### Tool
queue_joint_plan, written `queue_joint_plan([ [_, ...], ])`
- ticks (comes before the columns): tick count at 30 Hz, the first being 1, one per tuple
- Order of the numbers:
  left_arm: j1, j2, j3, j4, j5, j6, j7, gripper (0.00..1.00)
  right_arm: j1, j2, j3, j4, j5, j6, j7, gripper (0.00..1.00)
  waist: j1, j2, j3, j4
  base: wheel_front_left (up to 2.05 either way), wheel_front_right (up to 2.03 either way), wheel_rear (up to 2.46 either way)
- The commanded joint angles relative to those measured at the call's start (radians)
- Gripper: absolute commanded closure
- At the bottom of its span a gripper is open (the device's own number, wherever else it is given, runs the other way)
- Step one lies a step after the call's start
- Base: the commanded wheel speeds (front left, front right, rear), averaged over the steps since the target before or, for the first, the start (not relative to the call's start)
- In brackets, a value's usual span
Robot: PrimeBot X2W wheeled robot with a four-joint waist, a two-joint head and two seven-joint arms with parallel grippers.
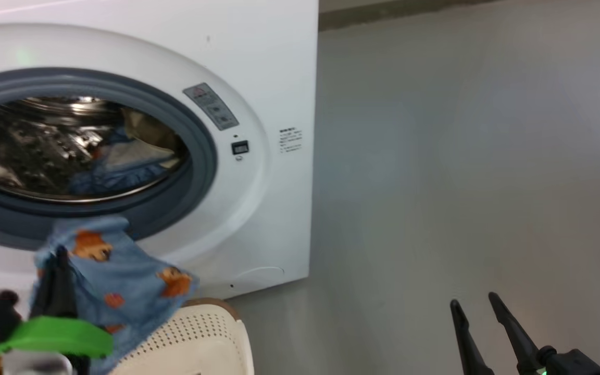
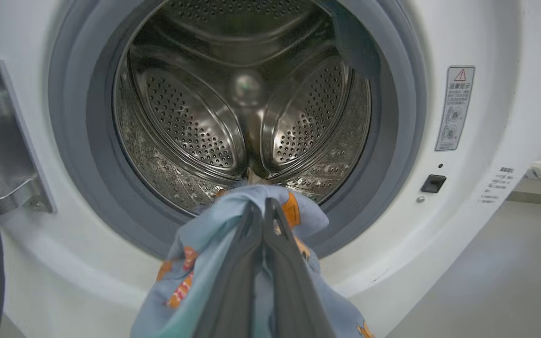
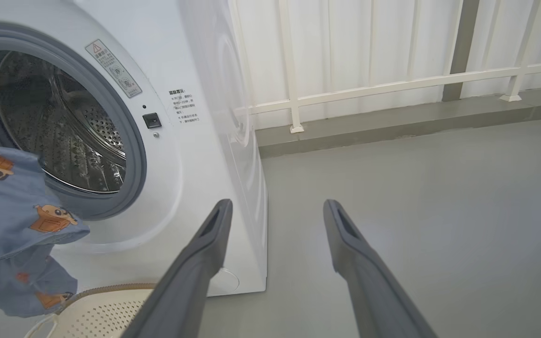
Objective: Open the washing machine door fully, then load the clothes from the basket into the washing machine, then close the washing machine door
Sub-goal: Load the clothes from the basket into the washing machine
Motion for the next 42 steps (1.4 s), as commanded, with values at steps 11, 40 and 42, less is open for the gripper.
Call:
queue_joint_plan([
  [11, -0.317, 0.096, 0.085, 0.167, -0.019, -0.062, 0.003, 1.0, -0.065, -0.012, 0.08, -0.061, 0.035, 0.006, -0.012, 0.0, 0.0001, 0.0, 0.16, -0.128, 0.0, 0.0, 0.0],
  [40, -0.873, 0.284, 0.084, 0.808, 0.061, -0.253, -0.017, 1.0, -0.089, -0.012, 0.242, -0.125, 0.054, 0.006, -0.012, 0.0, 0.0001, 0.0, 0.397, -0.262, 0.0, 0.0, 0.0],
  [42, -0.911, 0.306, 0.077, 0.823, 0.075, -0.26, -0.017, 1.0, -0.093, -0.012, 0.257, -0.131, 0.059, 0.006, -0.012, 0.0, 0.0001, 0.0, 0.419, -0.274, 0.0, 0.0, 0.0],
])
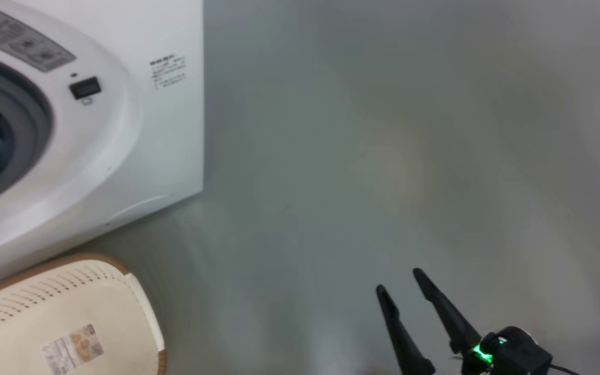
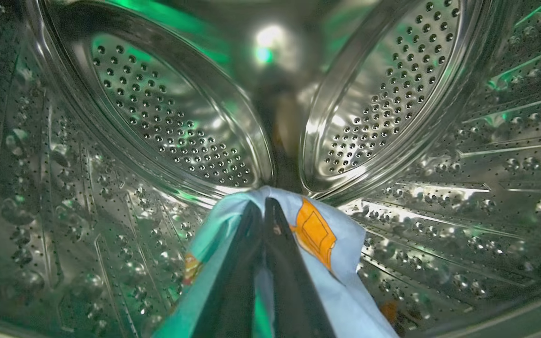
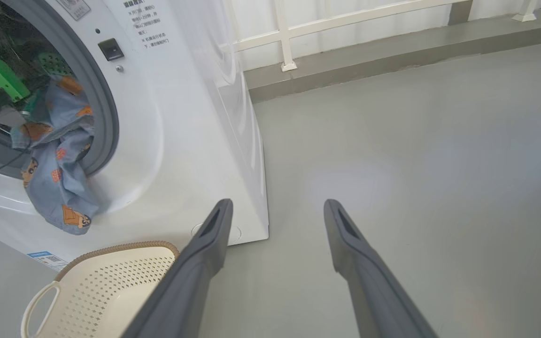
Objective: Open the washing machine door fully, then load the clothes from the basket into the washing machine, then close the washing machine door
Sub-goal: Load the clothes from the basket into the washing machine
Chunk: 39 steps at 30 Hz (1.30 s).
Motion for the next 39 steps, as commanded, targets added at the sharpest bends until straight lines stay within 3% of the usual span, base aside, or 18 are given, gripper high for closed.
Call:
queue_joint_plan([
  [1, -0.031, 0.065, 0.014, -0.013, 0.012, -0.006, -0.011, 1.0, -0.024, -0.013, 0.027, -0.026, 0.01, 0.006, -0.012, 0.0, 0.0, 0.0, 0.039, -0.027, 0.0, 0.0, 0.0],
  [12, -0.203, 0.145, -0.01, 0.037, 0.042, -0.036, -0.011, 1.0, -0.01, -0.013, 0.072, -0.062, 0.034, 0.006, -0.012, 0.0, 0.0, 0.0, 0.123, -0.082, 0.0, 0.0, 0.0],
  [32, -0.347, 0.154, -0.053, 0.056, 0.068, -0.026, 0.011, 1.0, -0.006, -0.013, 0.087, -0.079, 0.045, 0.006, -0.012, 0.0, 0.0, 0.0, 0.165, -0.1, 0.0, 0.0, 0.0],
  [33, -0.344, 0.151, -0.054, 0.063, 0.068, -0.019, 0.011, 0.88, -0.006, -0.013, 0.086, -0.078, 0.046, 0.006, -0.012, 0.0, 0.0, 0.0, 0.163, -0.097, 0.0, 0.0, 0.0],
  [36, -0.334, 0.136, -0.055, 0.079, 0.065, -0.003, 0.01, 0.06, -0.013, -0.013, 0.081, -0.074, 0.048, 0.006, -0.012, 0.0, 0.0, 0.0, 0.157, -0.085, 0.0, 0.0, 0.0],
  [37, -0.33, 0.13, -0.054, 0.082, 0.062, 0.001, 0.008, 0.0, -0.016, -0.013, 0.079, -0.072, 0.047, 0.006, -0.012, 0.0, 0.0, 0.0, 0.155, -0.08, 0.0, 0.0, 0.0],
  [39, -0.327, 0.123, -0.051, 0.085, 0.058, 0.005, 0.007, 0.0, -0.02, -0.013, 0.076, -0.07, 0.046, 0.006, -0.012, 0.0, 0.0, 0.0, 0.152, -0.076, 0.0, 0.0, 0.0],
])
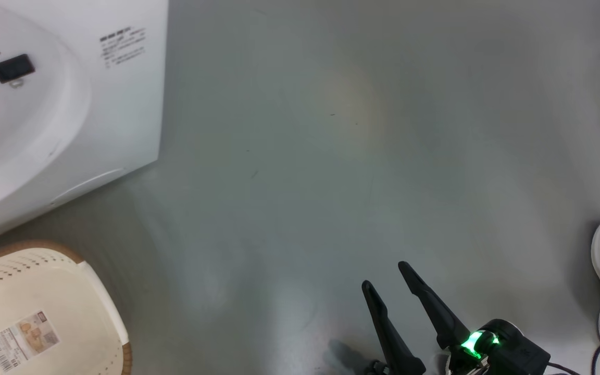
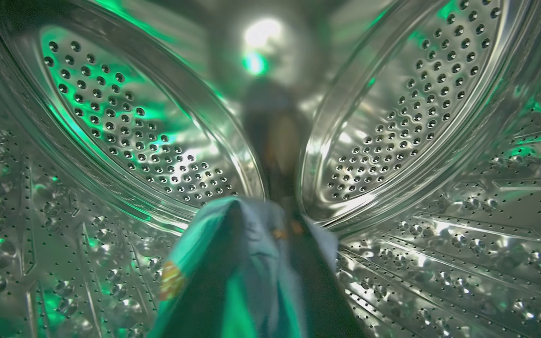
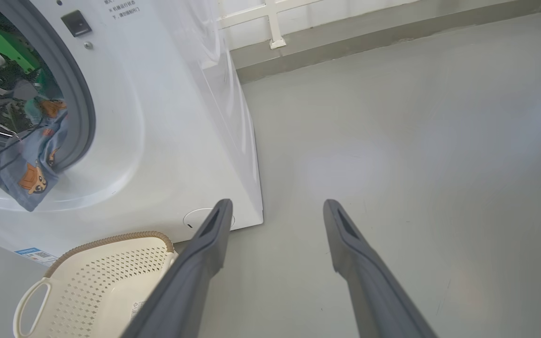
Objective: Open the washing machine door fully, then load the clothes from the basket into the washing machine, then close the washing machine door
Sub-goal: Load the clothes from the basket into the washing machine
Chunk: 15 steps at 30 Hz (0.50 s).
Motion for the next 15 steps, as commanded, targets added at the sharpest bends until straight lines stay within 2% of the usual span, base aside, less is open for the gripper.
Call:
queue_joint_plan([
  [1, 0.005, 0.031, 0.008, -0.017, 0.0, 0.01, -0.005, 0.0, -0.01, -0.015, 0.011, -0.017, 0.003, 0.006, -0.012, 0.0, 0.0, 0.0, -0.008, 0.011, 0.0, 0.0, 0.0],
  [15, 0.07, -0.051, 0.01, -0.016, -0.007, 0.049, -0.021, 0.0, -0.033, -0.015, -0.018, 0.001, -0.004, 0.006, -0.012, 0.0, 0.0, 0.0, -0.039, 0.064, 0.0, 0.0, 0.0],
])
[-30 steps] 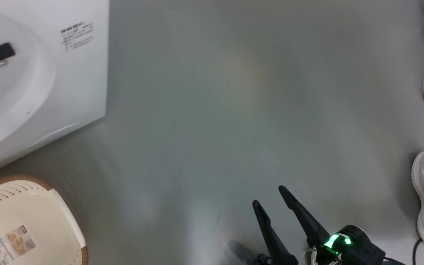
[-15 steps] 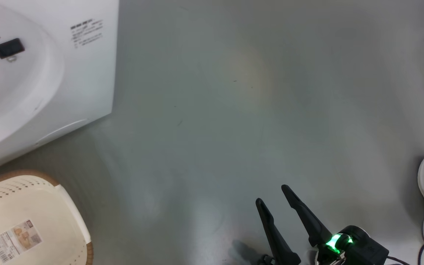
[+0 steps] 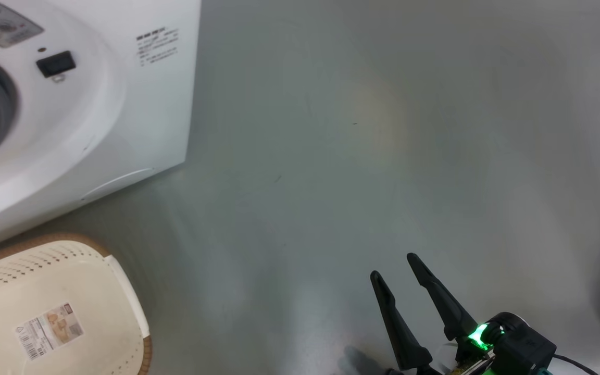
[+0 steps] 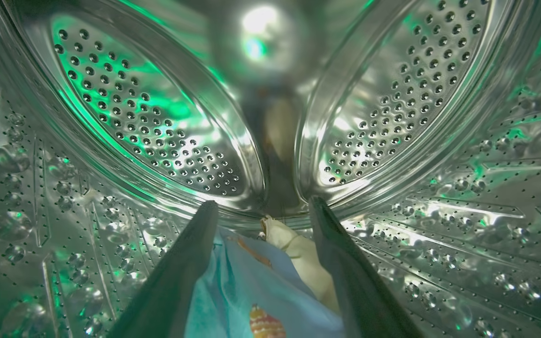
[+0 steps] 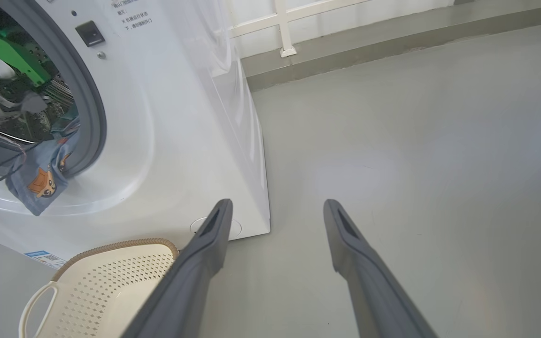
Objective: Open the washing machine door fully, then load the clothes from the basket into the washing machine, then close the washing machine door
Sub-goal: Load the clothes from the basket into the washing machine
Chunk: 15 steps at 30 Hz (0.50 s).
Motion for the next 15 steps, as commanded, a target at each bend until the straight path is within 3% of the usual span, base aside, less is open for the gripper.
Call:
queue_joint_plan([
  [1, 0.022, 0.036, 0.014, -0.023, -0.01, 0.01, -0.008, 0.0, -0.01, -0.014, 0.011, -0.016, -0.004, 0.006, -0.012, 0.0, 0.0, -0.0001, -0.008, 0.011, 0.0, 0.0, 0.0],
  [15, 0.233, -0.069, 0.042, -0.169, 0.01, 0.029, -0.009, 0.0, -0.044, -0.014, -0.032, 0.019, 0.013, 0.006, -0.012, 0.0, 0.0, -0.0001, -0.07, 0.112, 0.0, 0.0, 0.0],
])
